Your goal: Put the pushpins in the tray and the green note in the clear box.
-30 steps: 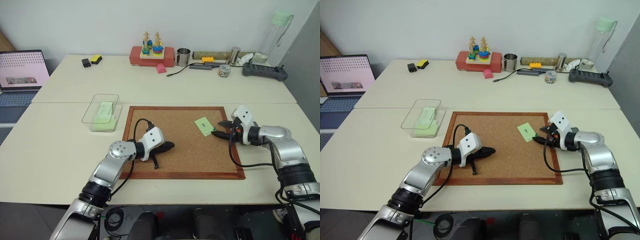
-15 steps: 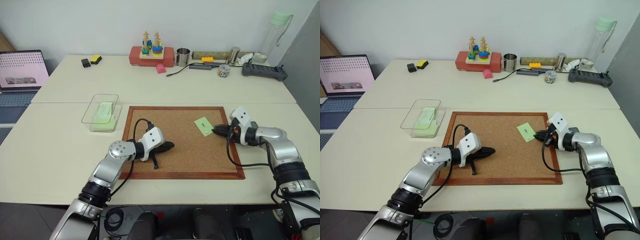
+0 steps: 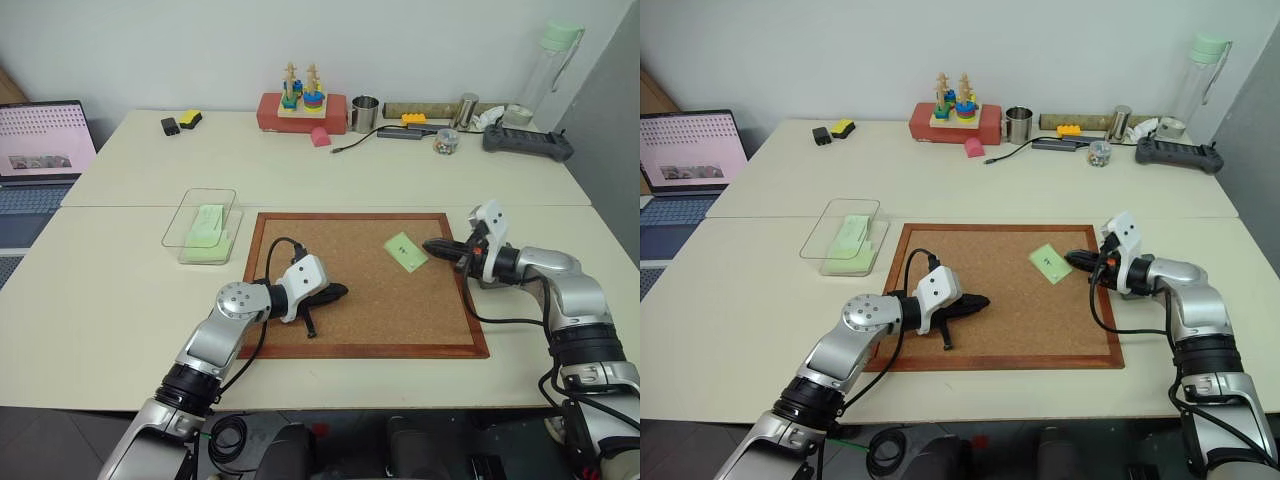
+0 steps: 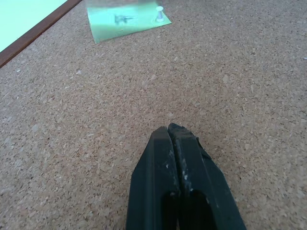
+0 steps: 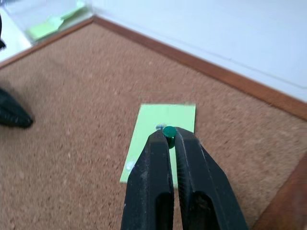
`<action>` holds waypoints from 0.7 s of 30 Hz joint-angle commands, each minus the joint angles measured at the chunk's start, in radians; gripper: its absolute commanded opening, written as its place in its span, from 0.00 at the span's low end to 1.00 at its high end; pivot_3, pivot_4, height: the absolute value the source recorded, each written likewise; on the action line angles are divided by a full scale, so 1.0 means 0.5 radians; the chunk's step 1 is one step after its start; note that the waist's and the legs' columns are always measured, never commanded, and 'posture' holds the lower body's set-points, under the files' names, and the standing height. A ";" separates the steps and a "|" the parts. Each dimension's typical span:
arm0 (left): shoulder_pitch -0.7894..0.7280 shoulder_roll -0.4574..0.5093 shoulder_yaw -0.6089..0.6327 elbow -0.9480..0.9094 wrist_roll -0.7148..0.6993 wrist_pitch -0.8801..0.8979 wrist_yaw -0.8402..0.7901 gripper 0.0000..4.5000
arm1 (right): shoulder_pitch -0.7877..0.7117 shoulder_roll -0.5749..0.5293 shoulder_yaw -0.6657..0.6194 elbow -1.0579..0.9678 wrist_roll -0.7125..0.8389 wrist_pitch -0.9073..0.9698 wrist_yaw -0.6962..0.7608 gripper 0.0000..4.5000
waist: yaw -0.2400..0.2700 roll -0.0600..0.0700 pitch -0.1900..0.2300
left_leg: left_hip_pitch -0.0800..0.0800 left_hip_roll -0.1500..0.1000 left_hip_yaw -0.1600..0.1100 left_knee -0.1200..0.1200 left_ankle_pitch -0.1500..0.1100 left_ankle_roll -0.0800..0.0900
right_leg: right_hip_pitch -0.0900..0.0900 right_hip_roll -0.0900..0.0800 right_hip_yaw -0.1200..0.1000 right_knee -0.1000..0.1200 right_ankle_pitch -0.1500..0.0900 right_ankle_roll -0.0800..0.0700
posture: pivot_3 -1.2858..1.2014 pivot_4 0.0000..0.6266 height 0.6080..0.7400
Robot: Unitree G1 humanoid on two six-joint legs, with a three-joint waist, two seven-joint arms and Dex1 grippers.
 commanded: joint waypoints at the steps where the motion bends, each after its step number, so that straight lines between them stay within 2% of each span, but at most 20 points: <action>1: 0.035 0.024 -0.026 0.006 0.046 0.013 0.002 0.00 | 0.006 -0.006 -0.090 -0.118 0.074 0.064 -0.043 0.01 | 0.000 0.000 0.000 | 0.000 0.000 0.000 0.000 0.000 0.000 | 0.000 0.000 0.000 0.000 0.000 0.000 | 0.52 0.24 1.00; 6: 0.043 0.026 -0.028 -0.008 0.046 0.019 0.001 0.00 | 0.038 -0.063 -0.196 -0.158 0.104 0.138 -0.124 0.01 | 0.000 0.000 0.000 | 0.000 0.000 0.001 0.000 0.000 0.000 | 0.000 0.000 0.000 0.000 0.000 0.000 | 0.52 0.24 1.00; 14: 0.041 0.029 -0.022 -0.005 0.044 0.011 0.012 0.00 | 0.273 -0.404 -0.337 -0.230 0.081 0.254 -0.141 0.01 | 0.003 0.000 0.000 | -0.001 0.000 0.001 -0.001 0.000 0.000 | 0.000 0.000 0.000 -0.001 0.000 0.000 | 0.52 0.24 1.00; 19: 0.033 0.027 -0.027 0.007 0.046 0.002 0.008 0.00 | 0.380 -0.523 -0.306 -0.176 0.018 0.247 -0.142 0.01 | -0.002 0.001 0.000 | 0.001 0.000 0.005 0.000 0.000 0.001 | 0.001 0.000 0.002 -0.001 0.000 0.000 | 0.52 0.24 1.00; 21: 0.028 0.024 -0.031 0.015 0.047 -0.003 0.007 0.00 | 0.389 -0.521 -0.288 -0.142 -0.011 0.230 -0.163 0.12 | -0.003 0.001 0.000 | 0.001 0.000 0.006 0.001 0.000 0.001 | 0.001 0.000 0.002 -0.001 0.000 0.001 | 0.52 0.24 1.00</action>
